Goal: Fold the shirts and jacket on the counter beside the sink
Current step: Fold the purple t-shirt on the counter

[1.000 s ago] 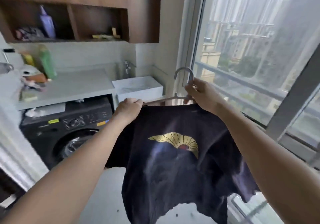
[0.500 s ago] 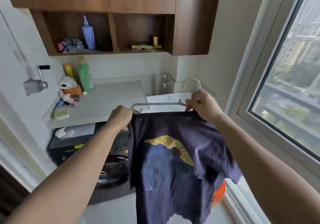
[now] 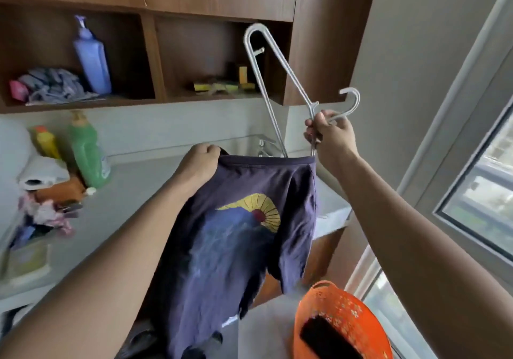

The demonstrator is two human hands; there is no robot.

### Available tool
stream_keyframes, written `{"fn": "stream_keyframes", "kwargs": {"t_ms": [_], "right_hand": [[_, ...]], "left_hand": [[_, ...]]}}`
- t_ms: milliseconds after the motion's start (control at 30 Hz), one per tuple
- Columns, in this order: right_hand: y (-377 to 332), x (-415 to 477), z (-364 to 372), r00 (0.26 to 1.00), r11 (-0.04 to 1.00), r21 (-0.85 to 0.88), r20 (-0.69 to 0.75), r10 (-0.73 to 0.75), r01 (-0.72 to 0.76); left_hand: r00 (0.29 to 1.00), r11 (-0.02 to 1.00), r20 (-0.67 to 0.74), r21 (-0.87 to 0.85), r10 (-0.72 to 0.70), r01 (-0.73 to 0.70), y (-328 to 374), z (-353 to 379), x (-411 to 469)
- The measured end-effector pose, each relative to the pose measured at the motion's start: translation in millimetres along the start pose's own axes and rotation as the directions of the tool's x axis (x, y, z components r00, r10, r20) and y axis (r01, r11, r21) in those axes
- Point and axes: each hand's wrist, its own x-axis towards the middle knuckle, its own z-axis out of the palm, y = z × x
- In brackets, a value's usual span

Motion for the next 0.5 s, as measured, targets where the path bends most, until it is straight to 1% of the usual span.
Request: {"fn": "stream_keyframes", "kwargs": {"t_ms": [100, 167, 233, 267, 300, 333, 367, 400, 433, 500], "right_hand": [[3, 42, 12, 0.998, 0.999, 0.023, -0.054, -0.042, 0.043], [3, 72, 12, 0.996, 0.997, 0.029, -0.068, -0.064, 0.066], [4, 108, 7, 0.985, 0.993, -0.016, -0.123, -0.119, 0.118], [5, 126, 2, 0.978, 0.986, -0.087, -0.143, -0.153, 0.142], [10, 144, -5, 0.97, 0.967, -0.197, -0.149, -0.19, 0.159], [20, 164, -14, 0.968, 0.929, -0.334, -0.133, -0.212, 0.158], [35, 183, -23, 0.973, 0.868, -0.479, -0.101, -0.207, 0.134], [55, 201, -35, 0.983, 0.789, -0.608, -0.076, -0.166, 0.086], [81, 217, -49, 0.993, 0.711, -0.703, -0.074, -0.091, 0.013], [136, 246, -78, 0.989, 0.594, -0.791, -0.135, 0.065, -0.147]], "left_hand": [[0.993, 0.998, 0.116, 0.056, 0.018, -0.024, -19, 21, 42], [0.989, 0.995, 0.148, 0.104, -0.012, -0.004, -39, 37, 64], [0.985, 0.99, 0.168, 0.141, -0.045, 0.022, -59, 51, 88], [0.981, 0.987, 0.186, 0.156, -0.056, 0.027, -68, 56, 98], [0.976, 0.985, 0.205, 0.17, -0.075, 0.04, -77, 62, 109], [0.971, 0.982, 0.219, 0.179, -0.099, 0.06, -85, 68, 122], [0.967, 0.98, 0.222, 0.183, -0.123, 0.083, -92, 74, 134], [0.966, 0.978, 0.22, 0.185, -0.138, 0.097, -97, 80, 147], [0.965, 0.977, 0.213, 0.18, -0.151, 0.113, -102, 87, 160], [0.964, 0.974, 0.194, 0.171, -0.184, 0.152, -107, 101, 185]]}}
